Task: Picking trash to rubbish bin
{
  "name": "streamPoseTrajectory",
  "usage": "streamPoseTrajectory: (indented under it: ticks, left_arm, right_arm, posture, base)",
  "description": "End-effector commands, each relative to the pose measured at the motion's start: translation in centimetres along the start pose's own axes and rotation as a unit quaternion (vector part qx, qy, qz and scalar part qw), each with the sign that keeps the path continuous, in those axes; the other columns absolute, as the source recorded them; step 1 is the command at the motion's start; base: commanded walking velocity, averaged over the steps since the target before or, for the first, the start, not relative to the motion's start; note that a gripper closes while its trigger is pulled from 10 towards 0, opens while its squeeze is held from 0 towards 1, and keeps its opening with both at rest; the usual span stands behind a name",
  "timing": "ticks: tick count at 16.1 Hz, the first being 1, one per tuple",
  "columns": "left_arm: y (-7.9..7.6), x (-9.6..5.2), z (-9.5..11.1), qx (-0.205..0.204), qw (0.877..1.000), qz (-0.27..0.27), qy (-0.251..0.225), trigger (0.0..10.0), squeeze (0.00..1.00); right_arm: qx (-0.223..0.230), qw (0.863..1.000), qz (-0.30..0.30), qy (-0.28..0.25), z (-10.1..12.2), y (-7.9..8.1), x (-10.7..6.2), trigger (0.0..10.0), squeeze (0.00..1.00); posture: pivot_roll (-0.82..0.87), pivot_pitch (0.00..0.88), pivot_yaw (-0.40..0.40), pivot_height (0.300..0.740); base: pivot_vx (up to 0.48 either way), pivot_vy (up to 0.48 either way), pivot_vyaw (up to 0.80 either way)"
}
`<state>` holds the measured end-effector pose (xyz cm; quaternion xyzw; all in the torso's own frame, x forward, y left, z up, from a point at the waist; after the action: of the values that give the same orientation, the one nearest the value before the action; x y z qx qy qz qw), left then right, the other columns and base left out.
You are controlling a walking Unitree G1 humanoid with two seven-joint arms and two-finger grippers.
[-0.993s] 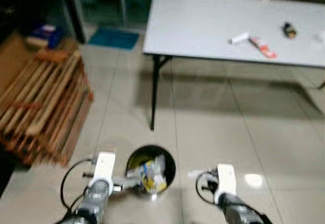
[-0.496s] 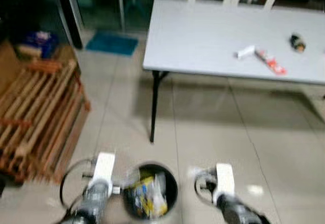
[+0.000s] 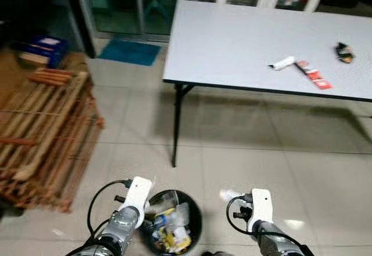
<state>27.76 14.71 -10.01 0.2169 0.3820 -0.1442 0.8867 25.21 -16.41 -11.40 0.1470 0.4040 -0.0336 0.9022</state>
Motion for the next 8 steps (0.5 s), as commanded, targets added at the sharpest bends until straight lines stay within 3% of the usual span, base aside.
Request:
streamPoseTrajectory:
  ticks: [1, 2, 3, 8]
  left_arm:
    - [-1.8, 0.2, 1.0, 0.040, 0.998, -0.037, -0.008, 10.0, 0.00]
    - [-2.9, 0.3, 1.8, 0.076, 0.995, -0.061, -0.017, 10.0, 0.00]
    - [-3.2, 0.3, 2.0, 0.086, 0.994, -0.069, -0.019, 10.0, 0.00]
    - [-3.9, 0.3, 2.6, 0.103, 0.991, -0.082, -0.024, 10.0, 0.00]
  right_arm:
    - [-0.004, 1.000, -0.009, 0.002, 0.1, -0.8, -0.1, 10.0, 0.00]
    - [-0.004, 1.000, -0.010, 0.002, 0.1, -0.8, -0.1, 10.0, 0.00]
    - [-0.004, 1.000, -0.010, 0.002, 0.1, -0.9, -0.1, 10.0, 0.00]
    - [-0.004, 1.000, -0.011, 0.002, 0.0, -0.9, -0.1, 10.0, 0.00]
  posture:
    - [-0.01, 0.064, -0.049, 0.740]
    - [-0.01, 0.064, -0.049, 0.740]
    - [-0.01, 0.064, -0.049, 0.740]
    - [-0.02, 0.073, -0.047, 0.740]
  base:
    - [0.000, 0.000, 0.00]
    - [0.000, 0.000, 0.00]
    - [0.000, 0.000, 0.00]
    - [0.000, 0.000, 0.00]
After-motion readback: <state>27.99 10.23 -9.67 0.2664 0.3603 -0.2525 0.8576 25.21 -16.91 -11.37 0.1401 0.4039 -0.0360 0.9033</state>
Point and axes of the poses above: a point about 5 cm out from each wrist's last joint towards the gripper, its own x axis pointing out of the wrist towards the gripper, its own z axis along the axis of the wrist's last joint, y = z × x, the point moved 6 cm from there along x, pointing out of the wrist towards the gripper, and after that the axes turned 11 degrees about x, right-handed, at the moved point
